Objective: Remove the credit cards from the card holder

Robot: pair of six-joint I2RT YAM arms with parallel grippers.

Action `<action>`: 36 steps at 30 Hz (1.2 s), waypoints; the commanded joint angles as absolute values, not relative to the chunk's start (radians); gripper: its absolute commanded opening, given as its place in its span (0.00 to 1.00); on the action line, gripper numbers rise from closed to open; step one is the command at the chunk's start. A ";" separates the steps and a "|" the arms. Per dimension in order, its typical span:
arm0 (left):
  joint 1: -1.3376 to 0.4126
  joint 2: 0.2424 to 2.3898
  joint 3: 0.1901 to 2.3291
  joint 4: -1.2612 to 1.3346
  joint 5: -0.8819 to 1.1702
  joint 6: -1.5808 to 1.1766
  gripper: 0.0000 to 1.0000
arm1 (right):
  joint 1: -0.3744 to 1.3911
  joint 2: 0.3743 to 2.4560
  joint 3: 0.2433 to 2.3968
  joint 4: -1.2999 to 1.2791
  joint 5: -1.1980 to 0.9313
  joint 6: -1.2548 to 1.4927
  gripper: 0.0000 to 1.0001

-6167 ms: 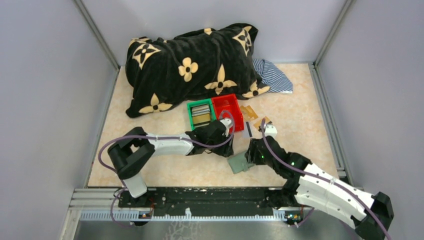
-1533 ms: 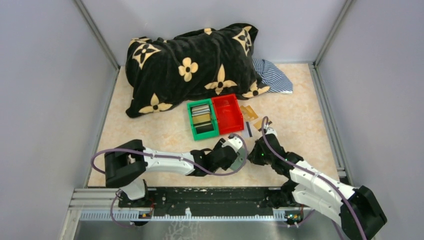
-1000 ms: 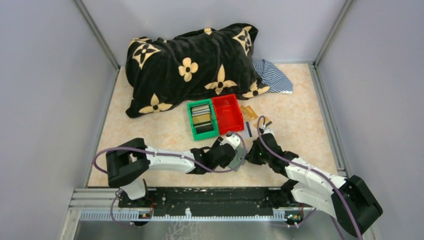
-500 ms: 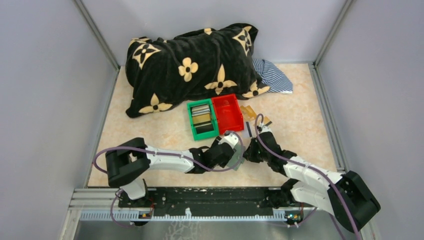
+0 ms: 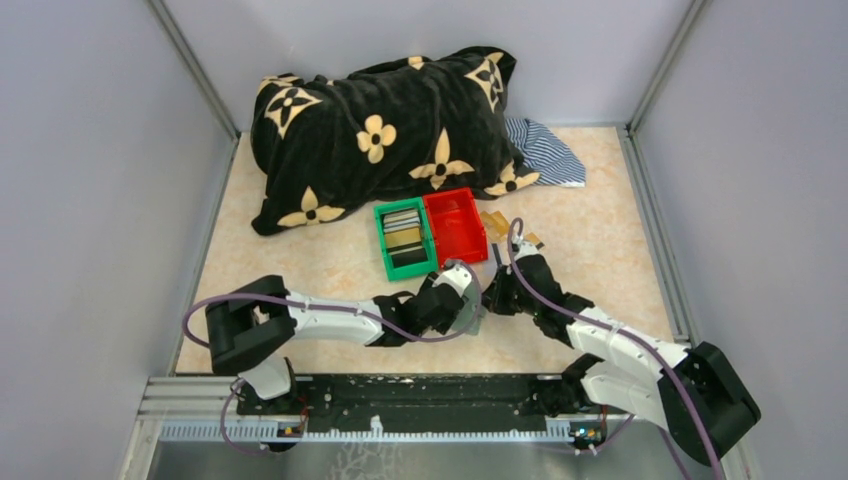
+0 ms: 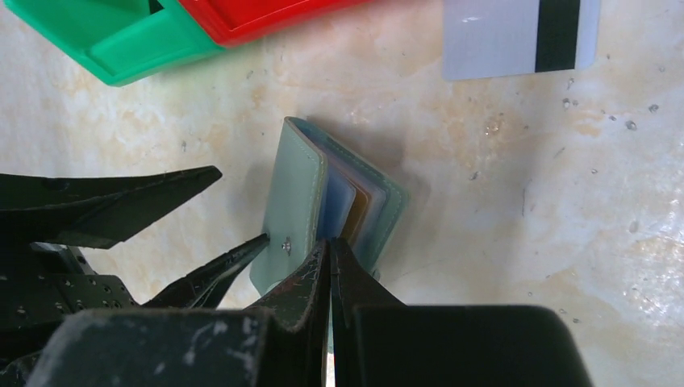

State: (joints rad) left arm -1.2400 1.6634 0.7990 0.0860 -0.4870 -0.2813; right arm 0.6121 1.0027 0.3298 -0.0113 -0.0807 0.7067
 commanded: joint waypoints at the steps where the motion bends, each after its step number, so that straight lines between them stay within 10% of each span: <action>1: -1.236 1.620 0.755 0.108 -0.430 -0.294 0.58 | 0.609 0.994 0.377 0.081 -0.136 0.691 0.00; 36: -1.186 1.590 0.754 0.025 -0.486 -0.427 0.58 | 0.621 1.058 0.425 0.160 -0.277 0.631 0.00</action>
